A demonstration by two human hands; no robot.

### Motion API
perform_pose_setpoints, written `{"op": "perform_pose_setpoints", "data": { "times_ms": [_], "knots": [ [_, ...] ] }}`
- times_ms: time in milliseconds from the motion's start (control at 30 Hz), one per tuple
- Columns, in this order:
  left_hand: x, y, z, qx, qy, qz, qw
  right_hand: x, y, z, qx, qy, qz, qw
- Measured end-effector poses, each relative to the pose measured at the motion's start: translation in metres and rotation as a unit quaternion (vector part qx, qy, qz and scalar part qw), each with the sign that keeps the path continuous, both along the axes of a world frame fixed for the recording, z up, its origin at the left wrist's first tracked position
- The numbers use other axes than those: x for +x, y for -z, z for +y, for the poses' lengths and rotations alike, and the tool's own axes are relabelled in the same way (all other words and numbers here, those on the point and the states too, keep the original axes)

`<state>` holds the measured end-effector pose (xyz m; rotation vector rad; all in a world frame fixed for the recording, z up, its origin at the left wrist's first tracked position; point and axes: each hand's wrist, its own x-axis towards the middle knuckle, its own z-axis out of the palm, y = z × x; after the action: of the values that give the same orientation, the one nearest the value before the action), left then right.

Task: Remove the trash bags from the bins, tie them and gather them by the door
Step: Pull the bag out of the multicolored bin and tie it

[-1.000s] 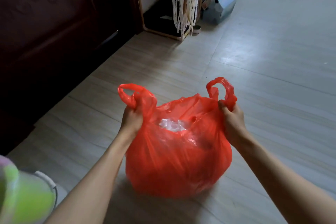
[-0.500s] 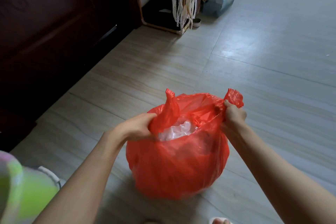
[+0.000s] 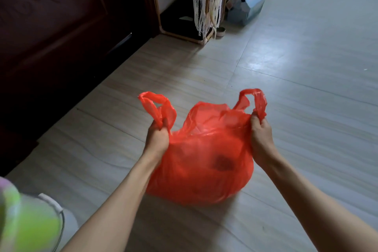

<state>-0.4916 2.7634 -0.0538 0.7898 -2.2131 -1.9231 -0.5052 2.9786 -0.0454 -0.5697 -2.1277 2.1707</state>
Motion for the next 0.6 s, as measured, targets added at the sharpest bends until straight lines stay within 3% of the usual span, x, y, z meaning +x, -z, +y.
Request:
{"op": "perform_pose_setpoints", "data": {
  "times_ms": [167,233,300,367,433,500,600],
  "knots": [
    [-0.006,0.009,0.004,0.102,0.0,-0.036,0.994,0.006,-0.001,-0.011,0.009,-0.061,0.029,0.998],
    [-0.003,0.001,-0.001,0.219,0.108,-0.045,0.969,0.008,0.0,-0.005,0.012,-0.119,0.044,0.992],
    [0.004,-0.009,-0.005,0.333,0.229,-0.052,0.913,0.008,0.0,0.004,0.058,-0.194,0.06,0.977],
    [0.008,-0.011,-0.016,0.244,0.304,-0.048,0.92,0.009,0.003,0.012,0.117,-0.278,0.064,0.951],
    [0.012,-0.019,-0.025,0.02,0.346,-0.083,0.934,0.013,0.007,0.018,0.16,-0.356,0.063,0.918],
    [0.013,-0.022,-0.036,-0.172,0.399,-0.14,0.89,0.019,0.009,0.024,0.22,-0.415,0.053,0.881],
    [0.015,-0.021,-0.04,-0.252,0.445,-0.122,0.851,0.029,0.003,0.031,0.406,-0.469,0.007,0.785]
  ]
}}
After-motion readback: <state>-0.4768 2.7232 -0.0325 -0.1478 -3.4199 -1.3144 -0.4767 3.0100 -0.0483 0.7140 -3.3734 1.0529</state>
